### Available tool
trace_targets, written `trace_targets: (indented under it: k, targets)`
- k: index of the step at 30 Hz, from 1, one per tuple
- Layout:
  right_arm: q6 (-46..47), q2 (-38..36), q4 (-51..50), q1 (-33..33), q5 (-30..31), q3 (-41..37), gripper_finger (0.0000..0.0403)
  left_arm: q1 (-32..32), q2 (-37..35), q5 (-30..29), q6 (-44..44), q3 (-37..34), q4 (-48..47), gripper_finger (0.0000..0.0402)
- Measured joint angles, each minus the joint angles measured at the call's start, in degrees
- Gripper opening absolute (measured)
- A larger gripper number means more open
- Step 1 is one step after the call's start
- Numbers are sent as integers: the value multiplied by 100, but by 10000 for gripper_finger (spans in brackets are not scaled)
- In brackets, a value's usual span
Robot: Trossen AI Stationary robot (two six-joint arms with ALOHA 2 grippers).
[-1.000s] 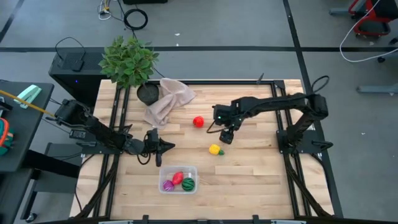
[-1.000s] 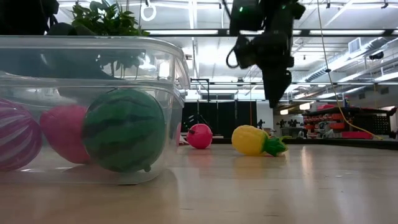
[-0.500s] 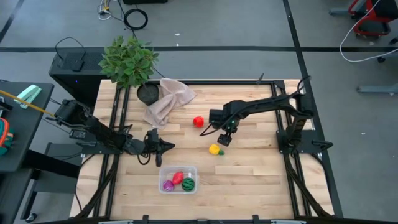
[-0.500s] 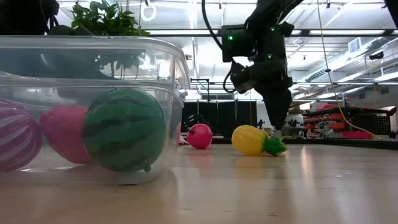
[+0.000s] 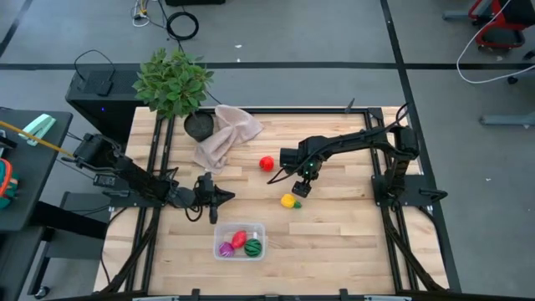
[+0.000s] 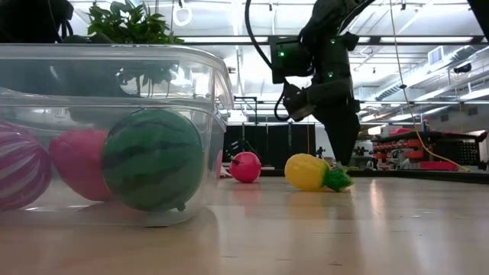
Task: Pick and placing Produce into tupperware
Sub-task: Put the strawberry into the transparent bin
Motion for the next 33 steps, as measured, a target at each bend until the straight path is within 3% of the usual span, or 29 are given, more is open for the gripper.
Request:
trace_targets:
  k: [7, 18, 27, 33]
  targets:
    - [11, 0, 7, -45, 15, -2, 326, 0, 0, 2, -6, 0, 6, 9]
    - [449, 28, 333, -30, 205, -10, 381, 0, 0, 2, -9, 0, 9, 27]
    - [750, 234, 339, 57, 174, -113, 368, 0, 2, 4, -11, 3, 44, 9]
    - [816, 478, 504, 196, 9, -109, 357, -2, 2, 4, -11, 4, 46, 18]
